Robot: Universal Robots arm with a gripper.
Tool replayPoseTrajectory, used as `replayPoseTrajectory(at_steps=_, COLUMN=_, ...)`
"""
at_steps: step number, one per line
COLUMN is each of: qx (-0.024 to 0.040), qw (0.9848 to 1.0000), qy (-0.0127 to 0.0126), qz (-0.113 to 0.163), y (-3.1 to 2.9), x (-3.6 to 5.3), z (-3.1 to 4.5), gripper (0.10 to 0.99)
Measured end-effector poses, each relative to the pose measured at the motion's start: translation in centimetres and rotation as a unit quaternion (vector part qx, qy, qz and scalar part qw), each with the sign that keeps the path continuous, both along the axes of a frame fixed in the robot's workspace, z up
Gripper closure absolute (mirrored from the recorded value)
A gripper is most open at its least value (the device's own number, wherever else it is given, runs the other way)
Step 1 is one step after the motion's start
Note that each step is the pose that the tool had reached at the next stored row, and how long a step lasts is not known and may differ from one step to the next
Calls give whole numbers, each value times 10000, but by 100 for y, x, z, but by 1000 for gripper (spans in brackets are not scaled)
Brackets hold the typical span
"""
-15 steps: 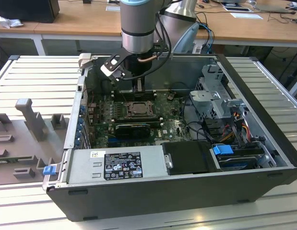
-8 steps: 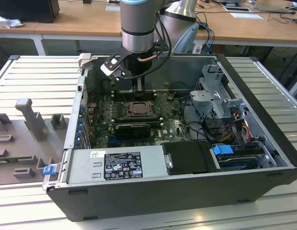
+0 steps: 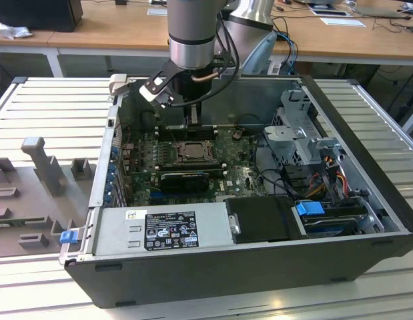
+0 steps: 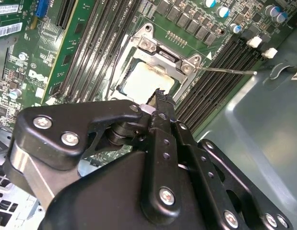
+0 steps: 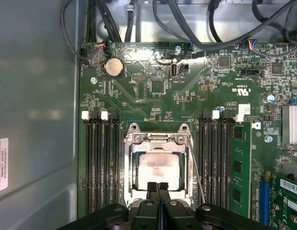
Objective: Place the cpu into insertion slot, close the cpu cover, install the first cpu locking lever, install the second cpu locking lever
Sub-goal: 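Close the cpu cover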
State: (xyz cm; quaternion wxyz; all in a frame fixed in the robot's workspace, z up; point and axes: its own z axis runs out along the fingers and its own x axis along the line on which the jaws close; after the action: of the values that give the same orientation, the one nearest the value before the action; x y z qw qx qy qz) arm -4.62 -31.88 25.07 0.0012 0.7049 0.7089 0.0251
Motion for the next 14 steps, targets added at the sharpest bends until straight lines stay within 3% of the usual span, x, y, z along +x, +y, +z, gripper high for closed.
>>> replayPoseTrajectory(at_steps=14, qx=0, qw=10000, qy=0, qz=0, y=0, x=0, z=134, gripper=980)
